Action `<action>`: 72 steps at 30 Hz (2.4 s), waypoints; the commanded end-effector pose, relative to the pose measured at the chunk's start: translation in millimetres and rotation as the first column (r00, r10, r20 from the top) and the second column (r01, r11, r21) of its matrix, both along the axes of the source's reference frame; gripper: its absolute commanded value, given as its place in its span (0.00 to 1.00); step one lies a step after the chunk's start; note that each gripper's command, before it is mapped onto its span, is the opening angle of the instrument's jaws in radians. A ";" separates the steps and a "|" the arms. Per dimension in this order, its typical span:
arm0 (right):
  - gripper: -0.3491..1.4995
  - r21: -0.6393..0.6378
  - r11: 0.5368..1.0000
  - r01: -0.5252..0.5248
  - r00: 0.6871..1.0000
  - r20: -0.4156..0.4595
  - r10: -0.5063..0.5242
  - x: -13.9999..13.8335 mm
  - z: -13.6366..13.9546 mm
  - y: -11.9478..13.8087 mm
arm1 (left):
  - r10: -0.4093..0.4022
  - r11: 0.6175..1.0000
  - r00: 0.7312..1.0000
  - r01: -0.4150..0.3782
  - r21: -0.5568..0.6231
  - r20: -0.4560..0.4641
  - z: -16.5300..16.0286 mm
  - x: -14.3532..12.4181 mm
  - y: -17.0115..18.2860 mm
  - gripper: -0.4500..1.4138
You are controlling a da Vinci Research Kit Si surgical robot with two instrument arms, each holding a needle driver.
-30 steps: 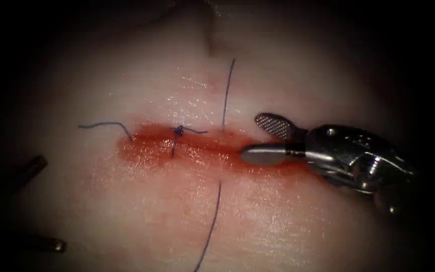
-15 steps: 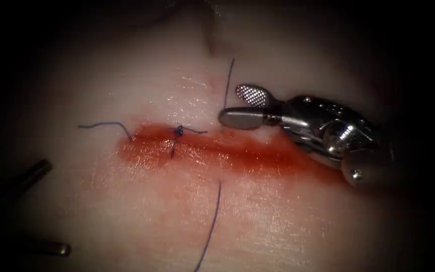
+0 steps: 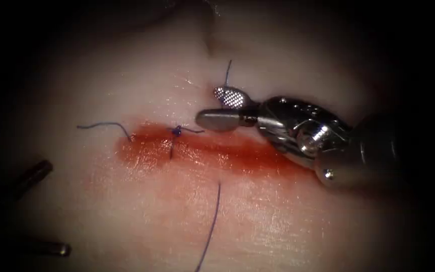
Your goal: Wound Closure
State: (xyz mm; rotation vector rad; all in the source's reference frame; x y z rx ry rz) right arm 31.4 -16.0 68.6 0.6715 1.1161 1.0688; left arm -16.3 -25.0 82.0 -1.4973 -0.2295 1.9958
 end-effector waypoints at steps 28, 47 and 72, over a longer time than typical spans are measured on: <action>0.00 -0.184 0.976 -0.117 0.993 -0.043 0.111 -2.7 -5.2 6.1 | 0.011 1.000 1.000 -0.011 0.007 -0.013 1.0 -0.8 -1.1 0.71; 0.94 -0.222 0.961 -0.168 0.986 -0.043 0.162 -2.5 -5.8 6.2 | 0.048 0.999 0.999 -0.048 -0.019 -0.001 1.0 -1.9 -1.5 0.70; 0.97 -0.240 0.952 -0.190 0.981 -0.013 0.192 -9.6 -7.4 2.8 | 0.399 0.744 0.895 -0.444 -0.499 -0.201 3.9 -10.0 -0.6 0.44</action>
